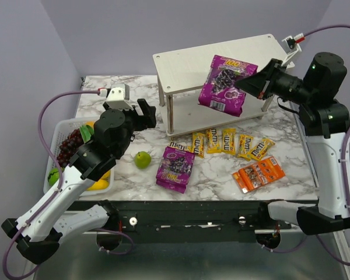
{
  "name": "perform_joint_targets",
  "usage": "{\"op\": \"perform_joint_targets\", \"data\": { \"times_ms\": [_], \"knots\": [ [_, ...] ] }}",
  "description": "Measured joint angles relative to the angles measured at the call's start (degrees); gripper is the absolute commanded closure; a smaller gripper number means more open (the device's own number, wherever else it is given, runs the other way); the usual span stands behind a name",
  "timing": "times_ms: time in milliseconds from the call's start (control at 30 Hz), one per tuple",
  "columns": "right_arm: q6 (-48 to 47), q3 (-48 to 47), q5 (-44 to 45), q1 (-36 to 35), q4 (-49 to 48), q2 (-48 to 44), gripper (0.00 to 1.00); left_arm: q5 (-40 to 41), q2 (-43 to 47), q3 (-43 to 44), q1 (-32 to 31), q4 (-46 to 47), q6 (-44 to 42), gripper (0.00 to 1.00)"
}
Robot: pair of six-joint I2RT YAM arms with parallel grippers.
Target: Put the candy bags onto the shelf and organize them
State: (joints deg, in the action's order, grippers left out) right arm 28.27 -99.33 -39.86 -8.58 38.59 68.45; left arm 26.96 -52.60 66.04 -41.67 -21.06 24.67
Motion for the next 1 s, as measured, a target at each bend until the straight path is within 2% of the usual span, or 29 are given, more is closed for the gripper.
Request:
{"op": "perform_joint_targets", "data": {
  "times_ms": [100, 467, 633, 700, 767, 867, 967, 1000],
  "knots": [
    [0.2, -4.6, -4.0, -0.2, -2.9, 5.8, 0.99, 1.3, -0.3, 0.9, 0.0, -1.4, 0.4, 0.10],
    [3.6, -31.1, -16.6, -1.6, -11.1, 33.5, 0.99, 3.1, -2.7, 3.7, 0.7, -4.7, 1.5, 0.09],
    [8.8, -34.8, -22.8, -1.6, -16.0, 41.5, 0.96, 3.2, -3.2, 4.0, 1.1, -5.2, 1.7, 0.09],
    [10.1, -34.8, -24.4, -1.6, -16.6, 43.4, 0.88, 3.2, -3.6, 4.4, 1.2, -5.2, 1.7, 0.09],
    [11.1, -34.8, -25.5, -1.7, -17.0, 45.4, 0.87, 3.2, -4.2, 4.7, 1.5, -5.2, 1.7, 0.09],
    [12.9, -35.5, -25.9, -1.8, -17.8, 48.1, 0.75, 3.2, -4.9, 4.9, 2.0, -5.2, 1.7, 0.08],
    [14.4, -37.8, -26.1, -1.7, -18.6, 50.5, 0.57, 3.2, -5.9, 5.2, 2.5, -5.2, 1.7, 0.06],
    [14.8, -38.5, -26.0, -1.7, -19.0, 51.0, 0.47, 3.2, -6.3, 5.5, 2.7, -5.2, 1.7, 0.06]
  ]
}}
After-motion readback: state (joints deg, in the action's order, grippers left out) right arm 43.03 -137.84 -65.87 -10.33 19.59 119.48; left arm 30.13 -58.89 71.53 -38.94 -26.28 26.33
